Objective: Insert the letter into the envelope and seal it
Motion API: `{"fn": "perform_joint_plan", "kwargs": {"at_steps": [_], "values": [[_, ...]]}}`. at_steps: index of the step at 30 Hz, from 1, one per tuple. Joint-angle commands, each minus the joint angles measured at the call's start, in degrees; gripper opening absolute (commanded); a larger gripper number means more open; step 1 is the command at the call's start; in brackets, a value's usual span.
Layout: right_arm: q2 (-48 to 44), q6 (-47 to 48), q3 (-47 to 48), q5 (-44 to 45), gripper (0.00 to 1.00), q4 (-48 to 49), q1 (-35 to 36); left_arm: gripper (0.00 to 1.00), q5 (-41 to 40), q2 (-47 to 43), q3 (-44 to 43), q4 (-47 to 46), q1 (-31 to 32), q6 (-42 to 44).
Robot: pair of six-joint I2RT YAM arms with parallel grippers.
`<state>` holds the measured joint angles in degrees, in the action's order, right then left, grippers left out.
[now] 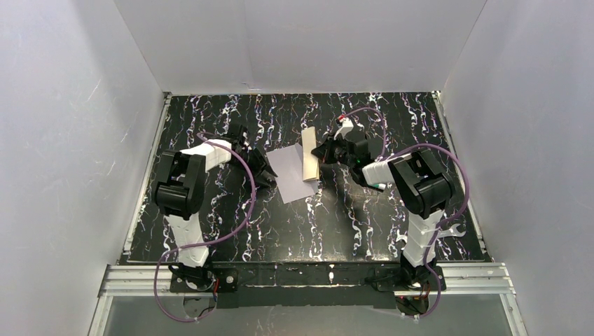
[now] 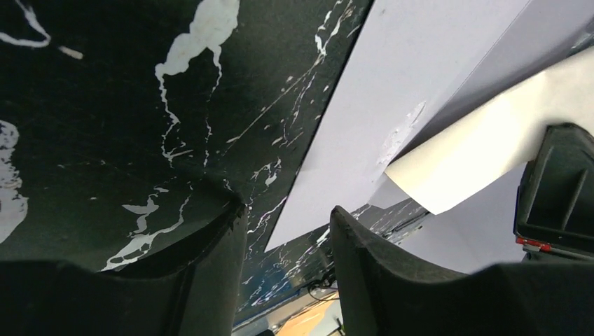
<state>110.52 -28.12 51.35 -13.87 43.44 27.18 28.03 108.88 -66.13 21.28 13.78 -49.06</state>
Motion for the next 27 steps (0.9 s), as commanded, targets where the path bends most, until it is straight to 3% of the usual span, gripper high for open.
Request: {"fn": "perform_joint_plan", "kwargs": {"at_steps": [1, 8, 14, 27], "values": [[1.57, -0.94, -1.26, -2.08, 0.01, 10.53, 0.14, 0.46, -2.72, 2.76, -4.10, 9.07, 0.41, 0.95], [3.33, -1.35, -1.75, -4.71, 0.01, 14.40, 0.31, 0.43, -3.23, 5.13, -7.10, 11.29, 0.63, 0.68], [4.24, -1.22, -0.89, -4.90, 0.01, 13.18, 1.38, 0.31, -3.19, 6.07, -8.30, 11.77, 0.62, 1.02], [0.76, 7.90, -1.78, 5.23, 0.01, 3.64, 3.54, 0.19, -6.52, 6.03, -9.30, 13.75, 0.70, 1.87]]}}
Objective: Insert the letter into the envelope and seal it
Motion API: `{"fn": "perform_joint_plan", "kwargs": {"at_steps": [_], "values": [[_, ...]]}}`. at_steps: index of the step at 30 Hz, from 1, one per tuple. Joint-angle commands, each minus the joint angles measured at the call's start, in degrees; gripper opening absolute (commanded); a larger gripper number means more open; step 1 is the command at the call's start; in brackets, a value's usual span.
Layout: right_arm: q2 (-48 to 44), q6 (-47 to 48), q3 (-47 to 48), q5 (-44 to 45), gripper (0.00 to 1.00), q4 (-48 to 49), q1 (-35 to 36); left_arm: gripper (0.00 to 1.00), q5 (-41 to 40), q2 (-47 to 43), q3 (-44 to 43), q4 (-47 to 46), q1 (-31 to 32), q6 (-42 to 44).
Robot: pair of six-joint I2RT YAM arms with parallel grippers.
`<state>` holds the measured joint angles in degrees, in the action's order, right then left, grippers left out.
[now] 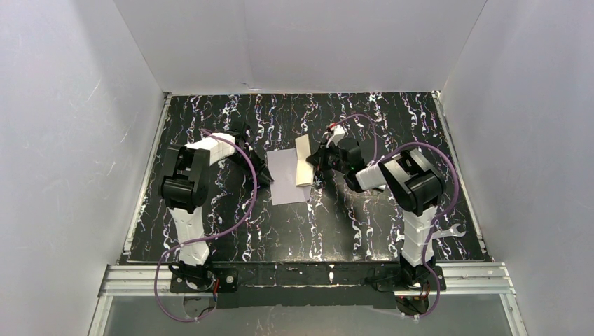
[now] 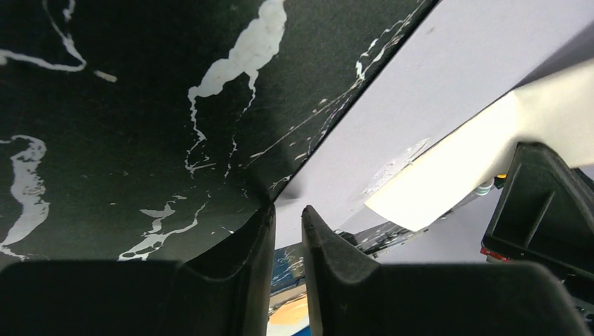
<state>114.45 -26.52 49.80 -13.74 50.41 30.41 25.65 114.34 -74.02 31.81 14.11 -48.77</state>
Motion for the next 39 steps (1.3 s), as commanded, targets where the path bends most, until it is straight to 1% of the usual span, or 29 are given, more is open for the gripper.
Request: {"fn": "perform_joint_plan", "kwargs": {"at_steps": [1, 3, 6, 12, 17, 20, 24, 31, 33, 39], "values": [[-3.66, 7.71, -0.35, 6.07, 0.01, -4.27, 0.34, 0.18, -4.53, 0.25, -1.76, 3.39, 0.37, 1.91], [-4.47, 10.12, -0.55, 8.24, 0.01, -5.27, 0.54, 0.17, -5.06, -0.48, -2.10, 3.52, 0.39, 2.55], [-4.41, 10.81, -0.84, 8.26, 0.01, -4.46, 1.06, 0.17, -4.46, -0.73, -2.79, 3.34, 0.35, 3.87], [-1.94, 3.76, -2.23, 5.72, 0.01, 2.86, 2.87, 0.17, -1.31, 0.63, -0.80, 2.07, 0.48, 0.97], [-1.21, 2.75, -1.80, 5.07, 0.01, 3.81, 4.20, 0.17, -0.68, 0.97, -0.42, 1.59, 0.46, 0.46], [-1.31, 1.56, -0.51, 4.51, 0.01, 1.95, 4.21, 0.17, -0.31, 1.05, -0.26, 1.25, 0.48, 0.14], [-1.03, -2.52, 1.17, 3.82, 0.01, 0.01, 4.30, 0.17, -0.34, 0.73, 0.35, 0.79, 0.53, -0.33], [-0.14, -9.82, 1.26, 6.45, 0.01, -4.09, 4.48, 0.16, -0.53, -1.24, 2.26, -0.89, 0.98, -1.48], [-0.68, -12.93, 1.14, 8.15, 0.01, -6.05, 4.48, 0.15, -0.81, -2.16, 3.41, -2.21, 1.31, -2.10], [-1.36, -20.40, 4.60, 10.73, 0.01, -17.40, 4.48, 0.14, -2.05, -3.50, 6.08, -4.85, 1.98, -4.07]]}}
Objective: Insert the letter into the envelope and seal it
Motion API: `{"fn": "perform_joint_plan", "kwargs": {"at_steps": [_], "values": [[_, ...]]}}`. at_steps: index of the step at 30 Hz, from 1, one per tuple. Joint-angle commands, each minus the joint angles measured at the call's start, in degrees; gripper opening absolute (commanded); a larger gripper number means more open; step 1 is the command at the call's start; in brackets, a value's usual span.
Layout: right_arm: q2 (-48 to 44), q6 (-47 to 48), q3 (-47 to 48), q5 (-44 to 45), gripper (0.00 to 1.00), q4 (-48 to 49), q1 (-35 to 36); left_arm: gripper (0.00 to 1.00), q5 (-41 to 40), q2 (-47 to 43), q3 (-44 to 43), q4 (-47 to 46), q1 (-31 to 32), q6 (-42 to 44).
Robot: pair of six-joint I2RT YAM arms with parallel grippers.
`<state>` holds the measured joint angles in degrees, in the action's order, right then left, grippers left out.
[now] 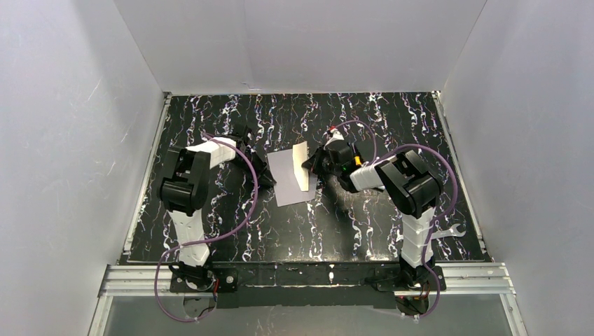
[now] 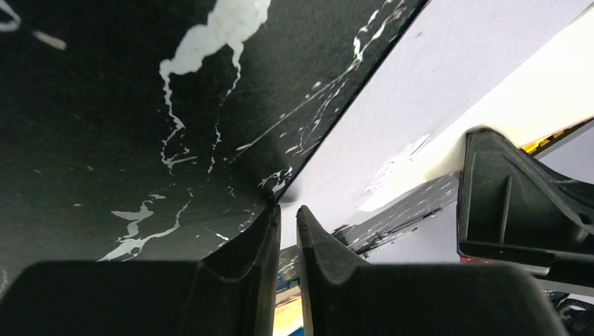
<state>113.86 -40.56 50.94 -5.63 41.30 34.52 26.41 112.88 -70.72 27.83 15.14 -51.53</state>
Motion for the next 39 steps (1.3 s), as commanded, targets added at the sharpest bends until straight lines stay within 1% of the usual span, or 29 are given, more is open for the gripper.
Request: {"fn": "perform_joint_plan", "kwargs": {"at_steps": [1, 3, 5, 11, 14, 17, 18, 20, 23, 28, 31, 33, 39], "values": [[-0.87, -7.40, 4.26, 3.02, 0.01, -10.97, 0.37, 0.14, -3.14, -2.52, 3.39, -1.62, 1.02, -1.78], [-1.01, -9.34, 4.69, 2.94, 0.01, -14.12, 0.28, 0.13, -3.78, -3.49, 4.02, -2.89, 1.02, -2.12], [-0.89, -9.83, 5.32, 2.44, 0.01, -16.16, 0.28, 0.12, -5.74, -5.02, 2.95, -3.13, 0.95, -0.38], [0.55, -7.08, 7.05, 2.84, 0.01, -21.55, -0.11, 0.15, -10.81, -10.22, -2.55, -1.49, 0.94, 5.08], [1.40, -5.11, 8.58, 2.98, 0.01, -24.87, -0.20, 0.16, -11.80, -12.97, -1.80, -4.00, 0.86, 5.07], [1.42, -5.12, 8.37, 2.59, 0.01, -24.51, -0.16, 0.17, -10.33, -14.13, -0.10, -9.96, 0.89, 5.00], [1.37, -5.14, 8.36, 2.41, 0.01, -24.43, -0.16, 0.17, -9.18, -13.66, 0.11, -13.11, 0.91, 5.00], [1.23, -4.85, 8.24, 2.14, 0.01, -24.33, -0.16, 0.16, -6.78, -10.76, -0.85, -16.20, 0.94, 5.02], [0.81, -4.14, 7.78, 1.32, 0.01, -23.56, -0.16, 0.13, -7.38, -3.96, -5.05, -14.07, 0.94, 5.03], [0.19, -3.50, 6.46, 0.38, 0.01, -22.26, -0.16, 0.10, -9.30, 2.57, -9.27, -13.72, 1.01, 5.44], [-0.13, -3.29, 5.55, -0.08, 0.01, -21.31, -0.16, 0.07, -12.27, 4.46, -10.53, -11.63, 0.99, 6.02], [-0.41, -3.68, 4.84, -1.16, 0.01, -20.54, -0.16, 0.05, -12.83, 5.04, -10.19, -11.47, 0.99, 5.99], [-3.11, -4.03, 2.08, -1.09, 0.01, -22.20, -0.25, 0.00, -15.66, 6.12, -8.40, -9.00, 1.23, 4.37]]}}
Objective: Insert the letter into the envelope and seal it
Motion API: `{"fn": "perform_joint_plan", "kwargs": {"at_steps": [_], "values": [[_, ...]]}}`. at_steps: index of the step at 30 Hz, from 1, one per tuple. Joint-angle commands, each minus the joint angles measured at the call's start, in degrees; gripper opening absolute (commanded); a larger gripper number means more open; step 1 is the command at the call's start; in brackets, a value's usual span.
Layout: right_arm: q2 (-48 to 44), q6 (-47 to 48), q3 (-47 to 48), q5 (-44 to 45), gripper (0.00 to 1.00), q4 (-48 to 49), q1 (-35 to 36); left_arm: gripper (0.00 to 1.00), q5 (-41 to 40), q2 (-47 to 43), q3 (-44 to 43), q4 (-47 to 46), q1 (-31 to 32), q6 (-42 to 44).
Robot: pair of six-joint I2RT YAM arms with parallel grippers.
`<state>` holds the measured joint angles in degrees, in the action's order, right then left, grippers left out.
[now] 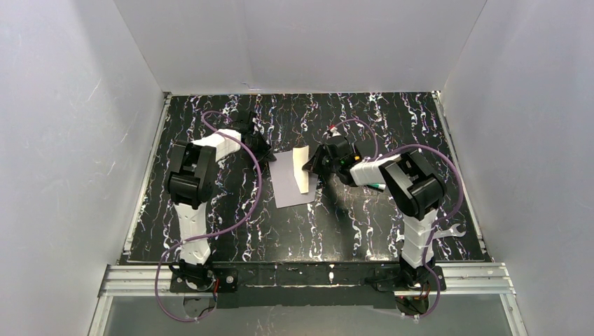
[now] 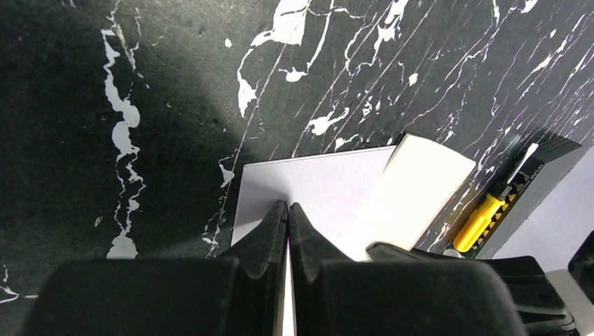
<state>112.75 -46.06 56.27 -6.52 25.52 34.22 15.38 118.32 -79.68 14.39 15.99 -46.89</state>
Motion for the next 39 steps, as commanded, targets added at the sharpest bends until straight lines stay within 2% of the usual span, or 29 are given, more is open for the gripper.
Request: {"fn": "perform_joint_plan", "kwargs": {"at_steps": [1, 8, 14, 31, 39], "values": [[-2.51, 1.38, -3.72, -0.36, 0.01, -6.55, 0.06, 0.00, -4.91, 0.77, 0.74, 4.57, 0.39, -0.47], [-5.21, 0.69, -7.11, 0.00, 0.01, -7.86, 0.06, 0.00, -6.69, 1.64, 0.53, 5.30, 0.38, -1.80], [-3.88, 1.52, -8.19, -4.95, 0.01, -3.70, 0.15, 0.00, -5.86, 1.94, 0.59, 4.71, 0.52, -2.45], [1.19, 3.70, -3.97, -15.03, 0.01, -0.12, 1.20, 0.00, -4.28, 1.50, 0.59, 3.06, 0.41, -2.77], [-0.69, 1.08, -4.38, -9.86, 0.01, -5.58, 1.03, 0.00, -4.73, 0.46, 1.45, 2.72, 0.45, -1.82]]}}
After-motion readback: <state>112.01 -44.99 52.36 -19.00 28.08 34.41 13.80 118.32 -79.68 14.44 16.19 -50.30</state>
